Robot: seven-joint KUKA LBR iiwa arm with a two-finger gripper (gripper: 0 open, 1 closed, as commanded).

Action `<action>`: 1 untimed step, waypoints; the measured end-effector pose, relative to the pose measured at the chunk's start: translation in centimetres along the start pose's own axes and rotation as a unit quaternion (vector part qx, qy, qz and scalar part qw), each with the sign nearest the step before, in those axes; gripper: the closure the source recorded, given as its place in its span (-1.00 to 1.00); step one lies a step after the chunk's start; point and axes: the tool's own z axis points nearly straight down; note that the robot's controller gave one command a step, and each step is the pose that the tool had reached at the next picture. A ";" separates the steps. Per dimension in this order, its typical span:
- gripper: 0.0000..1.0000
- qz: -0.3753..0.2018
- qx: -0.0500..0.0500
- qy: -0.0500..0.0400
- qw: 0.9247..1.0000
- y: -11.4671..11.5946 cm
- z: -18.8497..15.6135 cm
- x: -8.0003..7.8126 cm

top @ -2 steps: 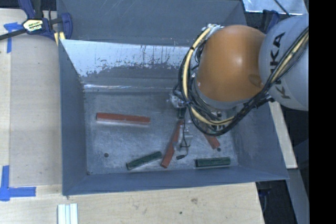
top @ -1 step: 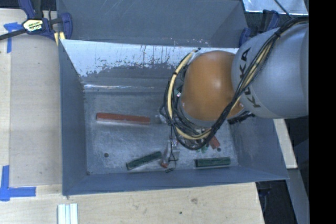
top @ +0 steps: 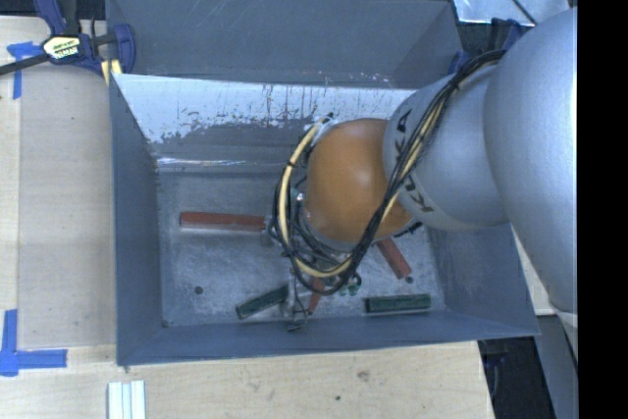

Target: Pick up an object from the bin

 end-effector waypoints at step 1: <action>1.00 0.114 -0.001 -0.002 0.994 5.8 0.0 -2.8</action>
Offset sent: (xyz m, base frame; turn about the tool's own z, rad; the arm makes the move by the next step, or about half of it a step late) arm 0.0000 0.0000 0.0000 0.0000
